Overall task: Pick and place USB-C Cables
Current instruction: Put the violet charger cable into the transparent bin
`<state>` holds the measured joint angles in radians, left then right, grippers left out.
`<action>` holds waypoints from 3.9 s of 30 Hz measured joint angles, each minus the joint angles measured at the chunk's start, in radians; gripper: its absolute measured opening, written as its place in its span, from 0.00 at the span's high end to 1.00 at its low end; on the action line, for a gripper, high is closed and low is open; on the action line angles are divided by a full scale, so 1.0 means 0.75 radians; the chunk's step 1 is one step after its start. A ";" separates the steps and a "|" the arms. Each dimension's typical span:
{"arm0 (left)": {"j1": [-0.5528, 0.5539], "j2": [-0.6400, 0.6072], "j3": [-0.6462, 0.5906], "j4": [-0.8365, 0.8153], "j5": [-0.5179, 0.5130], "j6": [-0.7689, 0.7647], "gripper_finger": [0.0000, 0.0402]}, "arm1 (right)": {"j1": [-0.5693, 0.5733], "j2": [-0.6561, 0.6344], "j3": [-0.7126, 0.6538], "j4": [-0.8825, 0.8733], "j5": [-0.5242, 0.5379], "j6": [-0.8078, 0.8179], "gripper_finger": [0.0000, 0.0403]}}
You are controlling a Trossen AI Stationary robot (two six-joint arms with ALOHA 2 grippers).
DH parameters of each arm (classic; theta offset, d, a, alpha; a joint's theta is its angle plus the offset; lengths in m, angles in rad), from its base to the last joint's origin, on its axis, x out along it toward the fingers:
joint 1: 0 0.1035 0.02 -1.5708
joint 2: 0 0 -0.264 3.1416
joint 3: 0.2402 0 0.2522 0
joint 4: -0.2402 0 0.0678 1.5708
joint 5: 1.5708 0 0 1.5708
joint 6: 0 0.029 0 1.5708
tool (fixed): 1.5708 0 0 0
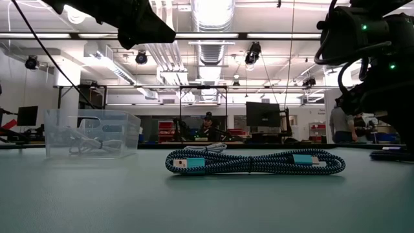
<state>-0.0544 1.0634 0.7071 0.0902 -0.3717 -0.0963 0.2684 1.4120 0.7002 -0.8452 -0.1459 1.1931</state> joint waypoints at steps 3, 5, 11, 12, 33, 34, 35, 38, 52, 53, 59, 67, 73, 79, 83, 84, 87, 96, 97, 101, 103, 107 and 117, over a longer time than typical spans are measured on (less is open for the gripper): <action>-0.001 0.000 0.000 0.000 0.000 0.000 0.75 | 0.000 0.000 0.000 0.004 0.002 0.000 0.75; -0.001 0.000 0.000 0.000 0.000 0.000 0.75 | 0.001 0.001 0.000 0.005 0.005 -0.001 0.78; -0.001 0.000 0.000 0.000 0.000 0.000 0.75 | 0.001 0.002 0.000 0.013 0.006 -0.016 0.87; -0.001 0.000 0.000 0.000 0.000 0.000 0.75 | 0.001 0.002 0.000 0.016 0.007 -0.018 0.89; -0.001 0.000 0.000 0.037 0.000 0.000 0.75 | -0.005 -0.197 -0.008 0.034 0.250 -0.091 0.93; -0.001 0.000 0.000 0.046 0.001 -0.001 0.75 | -0.005 -0.215 -0.007 0.036 0.278 -0.094 0.93; -0.001 0.000 0.000 0.058 0.000 -0.001 0.75 | -0.005 -0.231 -0.007 0.037 0.312 -0.104 0.93; -0.001 0.000 0.000 0.097 0.001 0.000 0.75 | -0.005 -0.278 -0.007 0.050 0.415 -0.121 0.93; -0.001 0.000 0.000 0.175 0.001 -0.001 0.75 | -0.012 -0.389 -0.005 0.454 0.774 -0.506 0.93; -0.001 0.000 0.000 0.177 0.001 -0.002 0.75 | -0.013 -0.387 -0.004 0.504 0.789 -0.550 0.93; -0.001 0.017 0.000 0.204 0.001 -0.035 0.75 | -0.044 -0.353 -0.005 0.808 0.839 -0.818 0.93; -0.010 0.103 0.000 0.313 0.079 -0.038 0.75 | -0.079 -0.272 -0.005 1.230 0.820 -1.162 0.93; -0.018 0.193 0.000 0.457 0.212 -0.037 0.75 | -0.089 -0.216 -0.004 1.431 0.808 -1.297 0.93; -0.018 0.303 0.000 0.606 0.303 -0.037 0.75 | -0.100 -0.159 -0.004 1.629 0.707 -1.379 0.93; -0.018 0.370 0.000 0.700 0.332 -0.034 0.75 | -0.100 -0.127 -0.004 1.718 0.684 -1.451 0.93; -0.018 0.386 0.000 0.722 0.340 -0.032 0.75 | -0.100 -0.117 -0.004 1.737 0.681 -1.472 0.93; -0.018 0.425 0.000 0.769 0.350 -0.026 0.75 | -0.100 -0.087 -0.004 1.823 0.675 -1.514 0.93; -0.018 0.493 0.001 0.885 0.380 -0.028 0.75 | -0.116 -0.065 -0.004 1.954 0.673 -1.598 0.93; -0.018 0.498 0.001 0.898 0.392 -0.028 0.75 | -0.120 -0.066 -0.004 1.963 0.672 -1.609 0.93; -0.019 0.541 0.001 0.996 0.436 -0.034 0.75 | -0.136 -0.066 -0.004 2.006 0.627 -1.620 0.93; -0.019 0.560 0.001 1.040 0.438 -0.036 0.75 | -0.146 -0.066 -0.004 2.024 0.584 -1.619 0.93; -0.019 0.610 0.001 1.124 0.438 -0.037 0.75 | -0.150 -0.067 -0.005 2.018 0.573 -1.625 0.93; -0.019 0.650 0.001 1.190 0.425 -0.038 0.75 | -0.151 -0.067 -0.005 2.016 0.528 -1.644 0.93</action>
<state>-0.0689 1.5505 0.7074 0.9829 -0.0527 -0.1249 0.1551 1.3617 0.6968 0.6666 0.2501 -0.0399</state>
